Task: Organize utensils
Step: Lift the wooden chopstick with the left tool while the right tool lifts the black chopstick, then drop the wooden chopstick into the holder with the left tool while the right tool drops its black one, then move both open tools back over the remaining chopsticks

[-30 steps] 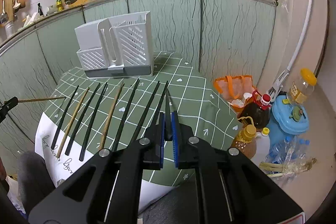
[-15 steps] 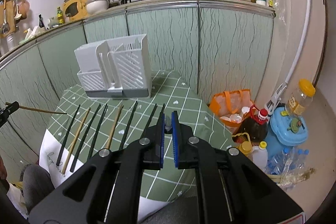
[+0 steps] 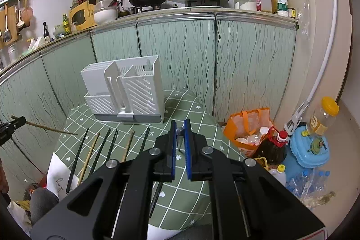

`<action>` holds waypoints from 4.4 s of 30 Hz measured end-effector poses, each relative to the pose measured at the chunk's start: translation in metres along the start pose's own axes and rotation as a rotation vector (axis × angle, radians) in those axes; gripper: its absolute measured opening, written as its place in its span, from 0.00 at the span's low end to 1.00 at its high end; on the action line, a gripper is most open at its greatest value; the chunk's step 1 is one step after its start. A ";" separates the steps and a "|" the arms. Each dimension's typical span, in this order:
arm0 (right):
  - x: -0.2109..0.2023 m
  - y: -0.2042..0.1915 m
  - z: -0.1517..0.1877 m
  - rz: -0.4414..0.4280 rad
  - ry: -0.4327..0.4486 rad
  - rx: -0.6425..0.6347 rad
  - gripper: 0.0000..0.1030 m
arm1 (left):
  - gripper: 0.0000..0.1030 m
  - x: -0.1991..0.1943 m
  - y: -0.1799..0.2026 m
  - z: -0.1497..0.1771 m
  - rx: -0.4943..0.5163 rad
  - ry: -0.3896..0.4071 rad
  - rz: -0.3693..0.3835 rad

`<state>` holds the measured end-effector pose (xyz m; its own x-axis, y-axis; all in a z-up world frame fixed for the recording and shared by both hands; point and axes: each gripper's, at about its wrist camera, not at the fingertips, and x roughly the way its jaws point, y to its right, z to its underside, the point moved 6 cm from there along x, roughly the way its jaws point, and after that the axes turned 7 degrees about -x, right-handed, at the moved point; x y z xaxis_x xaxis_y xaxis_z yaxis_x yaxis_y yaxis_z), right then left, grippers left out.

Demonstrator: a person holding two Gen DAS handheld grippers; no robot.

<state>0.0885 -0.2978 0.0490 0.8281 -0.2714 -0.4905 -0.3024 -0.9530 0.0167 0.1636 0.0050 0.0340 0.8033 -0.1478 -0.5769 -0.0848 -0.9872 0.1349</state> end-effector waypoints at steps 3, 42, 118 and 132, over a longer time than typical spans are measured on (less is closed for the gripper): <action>-0.002 0.001 -0.006 0.001 0.009 -0.003 0.06 | 0.08 -0.001 0.002 -0.004 0.014 -0.009 -0.001; -0.025 -0.030 -0.143 -0.181 0.060 -0.104 0.06 | 0.08 -0.017 0.085 -0.119 0.114 0.056 0.222; 0.045 -0.029 -0.069 -0.162 -0.008 -0.217 0.93 | 0.96 0.029 0.078 -0.088 0.184 0.125 0.115; 0.037 -0.032 0.000 -0.099 -0.053 -0.219 0.93 | 0.96 0.026 0.026 -0.026 0.135 0.090 0.042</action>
<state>0.1286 -0.2775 0.0302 0.8212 -0.1730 -0.5437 -0.1067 -0.9827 0.1515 0.1978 -0.0235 0.0435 0.8467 -0.1888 -0.4974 -0.1927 -0.9803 0.0442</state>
